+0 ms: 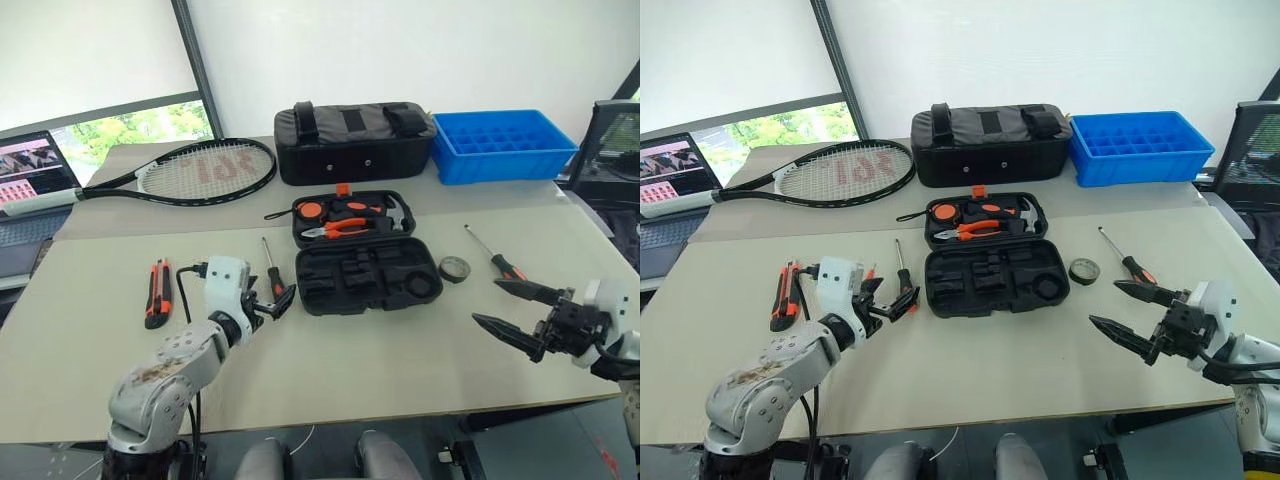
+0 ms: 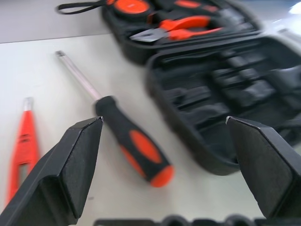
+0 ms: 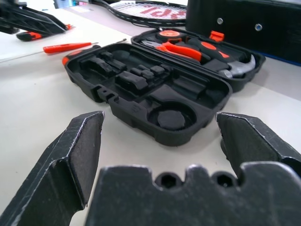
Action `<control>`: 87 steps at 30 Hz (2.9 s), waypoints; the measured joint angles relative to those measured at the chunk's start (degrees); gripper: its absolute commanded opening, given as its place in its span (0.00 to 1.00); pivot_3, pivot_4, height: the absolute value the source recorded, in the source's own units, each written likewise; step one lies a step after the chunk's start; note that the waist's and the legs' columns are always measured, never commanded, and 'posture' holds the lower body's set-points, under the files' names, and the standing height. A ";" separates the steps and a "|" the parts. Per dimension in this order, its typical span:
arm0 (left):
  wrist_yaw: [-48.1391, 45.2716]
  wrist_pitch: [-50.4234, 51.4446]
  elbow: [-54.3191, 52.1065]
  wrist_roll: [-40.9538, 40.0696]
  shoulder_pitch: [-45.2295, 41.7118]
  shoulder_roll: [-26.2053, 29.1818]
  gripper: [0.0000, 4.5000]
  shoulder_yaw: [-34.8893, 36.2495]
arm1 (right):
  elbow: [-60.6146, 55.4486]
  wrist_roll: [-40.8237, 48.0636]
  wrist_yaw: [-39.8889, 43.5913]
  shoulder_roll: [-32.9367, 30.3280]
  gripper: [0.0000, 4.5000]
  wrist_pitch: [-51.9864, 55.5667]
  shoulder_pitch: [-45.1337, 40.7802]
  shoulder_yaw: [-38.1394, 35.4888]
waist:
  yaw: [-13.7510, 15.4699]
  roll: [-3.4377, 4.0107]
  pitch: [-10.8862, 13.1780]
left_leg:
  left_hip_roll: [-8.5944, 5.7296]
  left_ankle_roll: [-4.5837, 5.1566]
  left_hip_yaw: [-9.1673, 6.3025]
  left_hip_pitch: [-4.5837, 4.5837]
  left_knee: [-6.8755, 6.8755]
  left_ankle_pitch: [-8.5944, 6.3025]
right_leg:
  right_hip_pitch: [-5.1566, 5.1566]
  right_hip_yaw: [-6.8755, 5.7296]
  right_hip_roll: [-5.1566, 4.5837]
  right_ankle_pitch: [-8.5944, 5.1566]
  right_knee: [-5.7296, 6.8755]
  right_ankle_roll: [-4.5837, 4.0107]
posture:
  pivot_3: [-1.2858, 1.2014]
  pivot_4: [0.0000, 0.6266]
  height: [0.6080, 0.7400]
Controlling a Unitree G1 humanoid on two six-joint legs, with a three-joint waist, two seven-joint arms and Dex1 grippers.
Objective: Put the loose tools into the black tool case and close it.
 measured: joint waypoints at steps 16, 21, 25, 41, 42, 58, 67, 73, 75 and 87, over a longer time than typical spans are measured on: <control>8.58 6.22 13.33 10.54 -8.35 -11.34 1.00 -2.73 | -5.45 3.48 1.51 -0.84 0.98 3.35 2.14 -0.48 | 0.63 -0.03 0.02 | -0.20 -0.04 -0.36 -0.01 0.05 0.03 | 0.06 -0.03 0.01 -0.01 -0.03 0.03 | 0.52 0.24 0.75; 8.64 9.67 15.93 12.48 -11.78 -12.44 0.94 -2.36 | -6.43 3.96 0.85 -0.84 0.99 4.20 2.62 -2.01 | 0.90 -0.03 0.02 | -0.40 -0.05 -0.65 -0.02 0.05 0.04 | 0.11 0.00 -0.02 -0.02 -0.03 0.06 | 0.52 0.24 0.75; 9.01 11.49 16.90 13.93 -13.13 -14.11 0.69 -0.95 | -7.69 3.98 0.62 -0.84 1.00 4.26 2.92 -2.19 | 1.04 -0.03 0.02 | -0.51 -0.05 -0.85 -0.01 0.04 0.04 | 0.31 0.00 -0.02 -0.07 -0.05 0.14 | 0.52 0.24 0.75; 6.74 13.04 16.43 16.35 -14.25 -13.82 0.22 1.09 | -8.50 5.72 0.42 -0.81 1.00 4.32 4.26 -3.16 | 1.24 -0.04 0.03 | -0.65 -0.06 -1.31 0.00 0.05 0.04 | 0.72 -0.13 -0.04 -0.09 -0.50 0.22 | 0.52 0.24 0.75; 6.04 12.23 16.43 16.58 -14.82 -12.86 0.22 0.74 | -8.49 5.97 0.41 -0.81 1.00 4.35 4.28 -3.40 | 1.27 -0.05 0.03 | -0.66 -0.06 -1.34 0.00 0.06 0.04 | 0.73 -0.14 -0.04 -0.09 -0.51 0.22 | 0.52 0.24 0.75; -46.84 -40.44 38.79 25.72 -31.62 15.51 0.22 -19.93 | -7.65 6.29 -0.49 -0.77 1.00 5.00 5.09 -6.62 | 1.46 -0.01 0.08 | -0.72 -0.09 -1.38 -0.13 0.03 0.07 | 0.70 -0.12 -0.02 -0.15 -0.73 0.26 | 0.52 0.24 0.75; -52.43 -58.49 62.55 33.92 -42.44 9.07 0.22 -23.17 | -9.31 6.30 -1.50 1.00 1.00 4.99 9.40 -10.12 | 1.73 0.03 0.05 | -0.78 0.01 -1.56 -0.81 0.06 0.02 | 0.54 -0.08 0.01 -0.06 -0.82 0.10 | 0.52 0.24 0.75; -55.49 -62.66 71.48 35.93 -47.48 3.88 0.22 -23.69 | -10.64 6.30 -2.34 1.80 1.00 4.98 10.64 -11.25 | 1.38 0.03 0.06 | -0.79 0.01 -1.58 -0.89 0.07 0.02 | 0.55 -0.06 0.05 -0.17 -0.75 0.29 | 0.52 0.24 0.75; -56.62 -62.73 73.92 36.76 -49.03 2.47 0.22 -24.31 | -10.70 6.29 -2.49 2.11 1.00 4.97 11.15 -11.41 | 1.40 0.03 0.06 | -0.80 0.02 -1.61 -0.88 0.08 0.03 | 0.56 -0.06 0.07 -0.22 -0.73 0.38 | 0.52 0.24 0.75; -59.15 -58.18 78.47 42.02 -51.23 0.22 0.22 -25.40 | -11.24 6.22 -3.00 2.30 1.00 4.12 12.15 -11.86 | 1.39 0.04 0.05 | -0.80 0.02 -1.65 -0.87 0.14 0.03 | 0.56 -0.05 0.09 -0.22 -0.66 0.38 | 0.52 0.24 0.75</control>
